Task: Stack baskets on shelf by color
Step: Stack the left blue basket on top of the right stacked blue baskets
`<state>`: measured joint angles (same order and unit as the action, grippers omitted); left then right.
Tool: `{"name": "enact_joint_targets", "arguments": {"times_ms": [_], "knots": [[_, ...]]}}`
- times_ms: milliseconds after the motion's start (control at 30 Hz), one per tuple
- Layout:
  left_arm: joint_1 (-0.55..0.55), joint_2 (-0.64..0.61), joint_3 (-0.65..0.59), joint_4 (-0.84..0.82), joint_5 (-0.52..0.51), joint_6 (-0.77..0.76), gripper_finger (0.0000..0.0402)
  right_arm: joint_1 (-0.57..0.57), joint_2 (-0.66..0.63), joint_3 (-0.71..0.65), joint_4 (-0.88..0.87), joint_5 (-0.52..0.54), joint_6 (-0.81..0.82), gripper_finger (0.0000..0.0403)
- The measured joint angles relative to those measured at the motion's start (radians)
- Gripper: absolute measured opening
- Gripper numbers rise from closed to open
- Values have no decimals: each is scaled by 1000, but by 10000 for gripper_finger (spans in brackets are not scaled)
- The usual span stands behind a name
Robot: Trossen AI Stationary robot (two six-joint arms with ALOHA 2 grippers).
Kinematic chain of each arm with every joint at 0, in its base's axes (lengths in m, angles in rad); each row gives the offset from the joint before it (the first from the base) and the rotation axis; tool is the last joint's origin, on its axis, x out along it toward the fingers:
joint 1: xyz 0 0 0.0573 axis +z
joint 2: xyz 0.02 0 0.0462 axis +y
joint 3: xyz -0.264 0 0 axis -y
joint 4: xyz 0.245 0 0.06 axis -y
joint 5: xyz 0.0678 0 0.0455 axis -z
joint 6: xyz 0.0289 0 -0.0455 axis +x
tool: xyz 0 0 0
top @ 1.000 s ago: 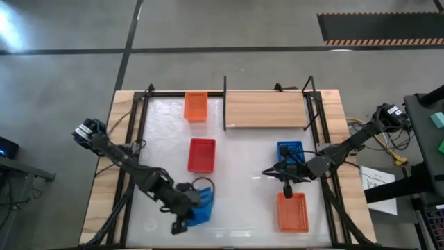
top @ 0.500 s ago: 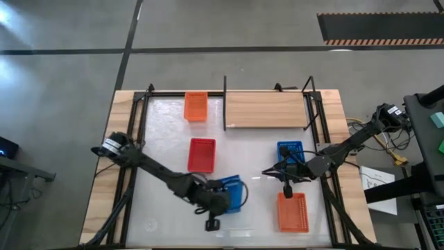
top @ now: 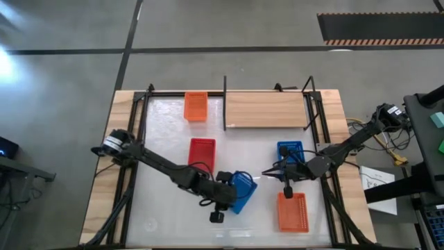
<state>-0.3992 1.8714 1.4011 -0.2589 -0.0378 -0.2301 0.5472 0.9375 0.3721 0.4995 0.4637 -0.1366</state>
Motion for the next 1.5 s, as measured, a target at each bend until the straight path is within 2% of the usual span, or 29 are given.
{"name": "enact_joint_targets", "arguments": {"times_ms": [167, 333, 467, 600, 733, 900, 1133, 1333, 1500], "knots": [[0, -14, -25, 49, -27, 71, 83, 0, 0, 0, 6, 14, 66, 9], [0, -46, -117, 182, -27, 112, 68, 0, 0, 0, 3, 96, 174, 14], [0, -112, -256, 378, -26, 109, 39, 0, 1, 18, -38, 97, 264, 41], [2, -209, -420, 609, -26, 110, 8, -1, 17, 84, -146, 148, 362, 81], [10, -311, -593, 849, -37, 132, 3, -3, 76, 171, -280, 172, 471, 119], [13, -420, -785, 1085, -118, 148, 3, -3, 211, 333, -475, 175, 636, 163], [13, -534, -1001, 1288, -211, 157, 4, -2, 437, 655, -890, 140, 933, 218], [13, -604, -1107, 1355, -236, 150, 4, 0, 636, 930, -1211, 47, 1165, 262], [13, -639, -1146, 1355, -255, 150, 4, 0, 789, 1138, -1352, -59, 1241, 283]]}}
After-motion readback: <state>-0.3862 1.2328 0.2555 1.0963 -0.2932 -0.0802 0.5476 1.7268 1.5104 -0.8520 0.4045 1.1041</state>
